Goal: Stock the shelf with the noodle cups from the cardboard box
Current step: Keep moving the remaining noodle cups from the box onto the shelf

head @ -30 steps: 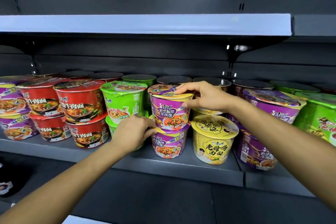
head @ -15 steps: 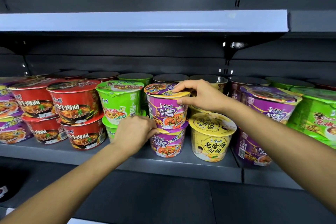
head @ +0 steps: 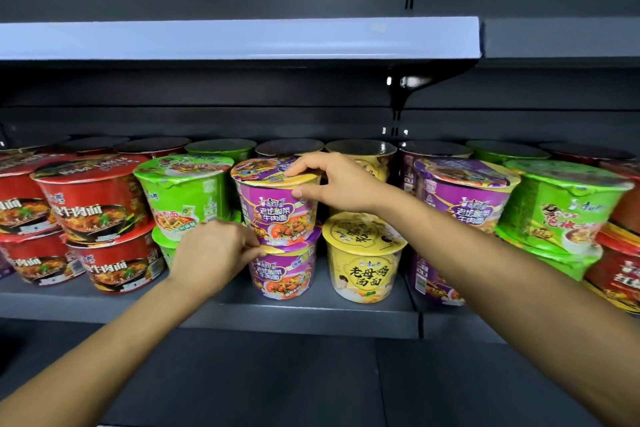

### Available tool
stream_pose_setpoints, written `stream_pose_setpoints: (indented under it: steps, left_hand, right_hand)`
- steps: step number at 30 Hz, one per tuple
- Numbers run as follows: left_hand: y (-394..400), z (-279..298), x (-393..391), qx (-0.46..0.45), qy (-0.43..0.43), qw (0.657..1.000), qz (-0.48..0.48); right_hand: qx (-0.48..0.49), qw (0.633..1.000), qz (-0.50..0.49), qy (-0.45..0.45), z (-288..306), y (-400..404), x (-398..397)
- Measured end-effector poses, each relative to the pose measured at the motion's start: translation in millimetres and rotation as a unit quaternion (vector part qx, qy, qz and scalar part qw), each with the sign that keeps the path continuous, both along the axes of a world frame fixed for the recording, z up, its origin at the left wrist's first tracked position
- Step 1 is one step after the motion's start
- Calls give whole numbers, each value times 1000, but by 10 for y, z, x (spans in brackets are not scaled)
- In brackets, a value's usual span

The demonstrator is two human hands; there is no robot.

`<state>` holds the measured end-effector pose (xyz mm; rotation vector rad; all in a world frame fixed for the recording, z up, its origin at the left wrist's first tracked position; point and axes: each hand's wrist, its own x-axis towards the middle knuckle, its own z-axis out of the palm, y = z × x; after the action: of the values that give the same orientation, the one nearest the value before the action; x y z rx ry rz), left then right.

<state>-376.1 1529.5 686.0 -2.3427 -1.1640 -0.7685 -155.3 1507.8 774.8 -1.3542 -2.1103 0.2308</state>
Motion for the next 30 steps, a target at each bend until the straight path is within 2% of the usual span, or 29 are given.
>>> stream_pose_setpoints:
  steps: [8, 11, 15, 22, 25, 30]
  left_hand:
    - [-120, 139, 134, -81, 55, 989, 113]
    - [-167, 146, 144, -102, 42, 987, 119]
    - [-285, 272, 97, -157, 30, 984, 80]
    - [-458, 652, -433, -39, -10, 990, 136]
    - [-474, 681, -762, -51, -16, 986, 157]
    - [-408, 453, -1295, -129, 35, 978, 157]
  right_hand:
    - [10, 996, 12, -86, 93, -24, -17]
    - [18, 993, 10, -113, 93, -25, -25]
    - [85, 992, 5, -98, 150, -191, -33]
    - [132, 986, 1, -100, 217, -274, -231]
    - [147, 983, 3, -112, 228, -222, -554]
    - [142, 979, -16, -147, 185, -19, -1145]
